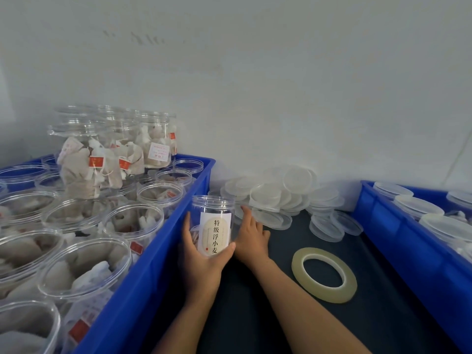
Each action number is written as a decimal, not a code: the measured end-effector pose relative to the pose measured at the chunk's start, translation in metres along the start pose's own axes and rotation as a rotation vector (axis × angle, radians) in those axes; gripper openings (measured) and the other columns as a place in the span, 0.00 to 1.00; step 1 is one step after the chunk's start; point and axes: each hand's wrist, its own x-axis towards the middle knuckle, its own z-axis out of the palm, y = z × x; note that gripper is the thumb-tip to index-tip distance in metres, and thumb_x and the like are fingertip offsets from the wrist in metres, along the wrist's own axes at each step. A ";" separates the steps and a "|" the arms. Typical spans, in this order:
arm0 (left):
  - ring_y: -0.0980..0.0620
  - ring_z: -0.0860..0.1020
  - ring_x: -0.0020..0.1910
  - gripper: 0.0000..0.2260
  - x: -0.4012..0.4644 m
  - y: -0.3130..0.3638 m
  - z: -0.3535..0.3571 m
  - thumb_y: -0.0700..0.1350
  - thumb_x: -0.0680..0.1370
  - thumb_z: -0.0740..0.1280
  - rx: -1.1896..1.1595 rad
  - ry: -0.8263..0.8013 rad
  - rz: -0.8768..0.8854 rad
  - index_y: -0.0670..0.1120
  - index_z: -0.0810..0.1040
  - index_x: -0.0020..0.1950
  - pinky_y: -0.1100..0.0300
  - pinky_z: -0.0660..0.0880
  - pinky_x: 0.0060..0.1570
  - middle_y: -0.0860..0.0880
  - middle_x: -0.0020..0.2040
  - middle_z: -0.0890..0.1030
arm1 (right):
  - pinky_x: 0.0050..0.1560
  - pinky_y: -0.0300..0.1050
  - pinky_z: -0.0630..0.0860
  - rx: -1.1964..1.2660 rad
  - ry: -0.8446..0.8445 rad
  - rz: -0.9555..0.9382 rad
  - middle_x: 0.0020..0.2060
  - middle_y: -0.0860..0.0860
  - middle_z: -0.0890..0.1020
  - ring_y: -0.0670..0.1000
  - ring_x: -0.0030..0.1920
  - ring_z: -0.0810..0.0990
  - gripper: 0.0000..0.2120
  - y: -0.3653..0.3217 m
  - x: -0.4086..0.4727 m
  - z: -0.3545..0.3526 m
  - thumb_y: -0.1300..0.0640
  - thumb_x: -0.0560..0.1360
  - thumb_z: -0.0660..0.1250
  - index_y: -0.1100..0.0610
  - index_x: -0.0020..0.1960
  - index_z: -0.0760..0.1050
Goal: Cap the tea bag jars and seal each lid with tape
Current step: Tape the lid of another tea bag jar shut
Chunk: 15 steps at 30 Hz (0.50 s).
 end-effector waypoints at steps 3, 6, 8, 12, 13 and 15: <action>0.49 0.73 0.62 0.51 0.000 0.000 0.000 0.43 0.61 0.82 0.006 0.003 -0.005 0.61 0.57 0.76 0.48 0.78 0.56 0.50 0.67 0.70 | 0.66 0.56 0.59 -0.031 0.003 -0.038 0.74 0.51 0.61 0.57 0.72 0.61 0.43 0.001 -0.002 -0.001 0.45 0.72 0.67 0.51 0.77 0.44; 0.50 0.73 0.62 0.50 -0.001 0.000 -0.001 0.44 0.62 0.82 0.002 0.003 0.005 0.61 0.57 0.76 0.55 0.77 0.53 0.51 0.68 0.70 | 0.65 0.55 0.60 0.020 0.011 -0.070 0.74 0.50 0.62 0.56 0.71 0.62 0.43 0.003 -0.009 -0.007 0.43 0.70 0.68 0.50 0.76 0.47; 0.51 0.72 0.62 0.50 -0.002 0.000 -0.002 0.43 0.62 0.82 -0.011 0.001 0.012 0.61 0.57 0.75 0.58 0.76 0.51 0.51 0.68 0.70 | 0.65 0.57 0.64 0.059 0.028 -0.103 0.72 0.49 0.63 0.57 0.70 0.64 0.42 0.005 -0.016 -0.017 0.43 0.69 0.69 0.49 0.75 0.50; 0.51 0.73 0.61 0.50 -0.003 0.002 -0.004 0.43 0.61 0.82 0.005 -0.043 0.028 0.62 0.58 0.75 0.54 0.77 0.54 0.54 0.64 0.71 | 0.62 0.56 0.71 0.107 -0.005 -0.093 0.71 0.49 0.66 0.56 0.68 0.68 0.40 0.019 -0.034 -0.053 0.39 0.69 0.70 0.50 0.73 0.54; 0.53 0.73 0.60 0.50 -0.004 0.003 -0.004 0.43 0.61 0.83 0.020 -0.064 0.037 0.63 0.58 0.75 0.56 0.76 0.52 0.57 0.61 0.71 | 0.61 0.55 0.72 0.092 -0.023 -0.084 0.70 0.50 0.67 0.56 0.66 0.69 0.40 0.025 -0.040 -0.063 0.38 0.69 0.70 0.50 0.72 0.54; 0.56 0.73 0.56 0.50 -0.006 0.006 -0.004 0.44 0.61 0.83 0.050 -0.094 0.062 0.64 0.59 0.74 0.60 0.73 0.49 0.61 0.57 0.70 | 0.61 0.54 0.73 0.062 -0.028 -0.074 0.69 0.51 0.68 0.56 0.65 0.71 0.40 0.039 -0.057 -0.079 0.38 0.69 0.70 0.49 0.72 0.53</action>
